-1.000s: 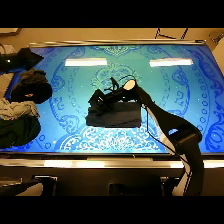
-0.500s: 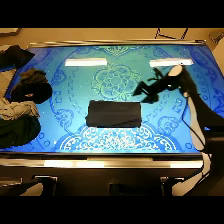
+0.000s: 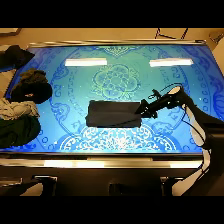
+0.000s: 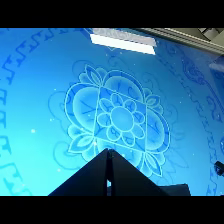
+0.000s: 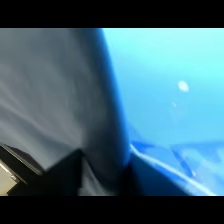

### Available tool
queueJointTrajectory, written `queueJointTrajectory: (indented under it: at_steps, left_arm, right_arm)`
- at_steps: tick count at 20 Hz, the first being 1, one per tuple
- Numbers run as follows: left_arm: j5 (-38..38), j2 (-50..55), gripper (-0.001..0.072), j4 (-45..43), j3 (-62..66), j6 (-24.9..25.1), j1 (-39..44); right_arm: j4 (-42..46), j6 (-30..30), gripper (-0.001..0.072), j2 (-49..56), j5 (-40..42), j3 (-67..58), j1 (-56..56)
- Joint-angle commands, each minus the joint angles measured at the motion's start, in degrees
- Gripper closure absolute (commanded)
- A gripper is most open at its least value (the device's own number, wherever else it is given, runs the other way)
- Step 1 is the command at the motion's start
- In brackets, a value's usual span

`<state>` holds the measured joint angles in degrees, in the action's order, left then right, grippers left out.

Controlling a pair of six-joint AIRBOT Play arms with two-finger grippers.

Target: Fold the clothes and pants, and hang the long-sleeved shirts on hangers.

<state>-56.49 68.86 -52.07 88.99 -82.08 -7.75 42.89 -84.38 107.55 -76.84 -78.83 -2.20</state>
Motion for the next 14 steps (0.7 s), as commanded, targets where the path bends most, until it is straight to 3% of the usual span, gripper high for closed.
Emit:
queueJointTrajectory:
  at_steps: [1, 4, 8, 14]
  left_arm:
    - [-0.11, -0.04, 0.0683, 0.00, 0.02, -0.50, -0.02]
    - [-0.11, -0.04, 0.0683, 0.02, 0.00, -0.85, 0.00]
    - [-0.11, -0.04, 0.0683, 0.00, 0.00, -1.55, 0.24]
    - [-0.11, 0.00, 0.0683, -0.02, 0.00, -2.43, 1.88]
  right_arm:
    - [-5.29, 4.79, 0.0672, 1.38, 4.11, 0.35, 0.31]
    - [-8.33, 9.62, 0.0673, 0.76, -0.72, -5.73, -4.61]
    - [-8.11, 5.62, 0.0674, -1.66, -2.56, -13.90, -19.02]
    - [-5.70, 3.45, 0.0674, -8.26, -0.79, -14.80, -45.86]
